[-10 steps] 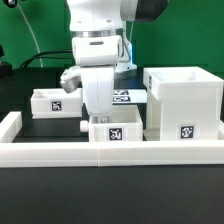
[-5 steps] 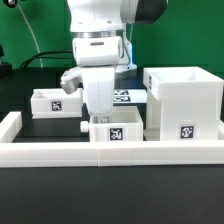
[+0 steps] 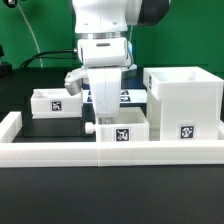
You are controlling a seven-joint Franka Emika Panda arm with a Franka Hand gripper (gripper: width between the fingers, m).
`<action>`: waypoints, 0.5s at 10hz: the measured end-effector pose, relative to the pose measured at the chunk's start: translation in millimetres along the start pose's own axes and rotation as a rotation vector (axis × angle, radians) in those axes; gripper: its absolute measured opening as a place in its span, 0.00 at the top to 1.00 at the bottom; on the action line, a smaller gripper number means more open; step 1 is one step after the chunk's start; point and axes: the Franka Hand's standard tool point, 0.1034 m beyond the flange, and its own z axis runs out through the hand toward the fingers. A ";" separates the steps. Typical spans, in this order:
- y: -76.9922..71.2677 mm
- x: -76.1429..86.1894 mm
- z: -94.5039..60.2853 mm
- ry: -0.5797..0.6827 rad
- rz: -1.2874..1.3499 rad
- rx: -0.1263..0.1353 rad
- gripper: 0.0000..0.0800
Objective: Assemble drawer
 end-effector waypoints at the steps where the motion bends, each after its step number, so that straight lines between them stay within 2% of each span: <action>1: -0.1 -0.1 0.1 0.000 0.000 0.000 0.95; 2: -0.2 1.4 0.6 -0.001 0.000 0.001 0.95; 5: 5.0 25.5 1.2 -0.015 -0.034 -0.002 0.95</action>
Offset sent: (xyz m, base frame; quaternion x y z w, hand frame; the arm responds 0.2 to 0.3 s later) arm 0.0122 0.0191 -0.0021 -0.0078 -0.0532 -0.0501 0.9973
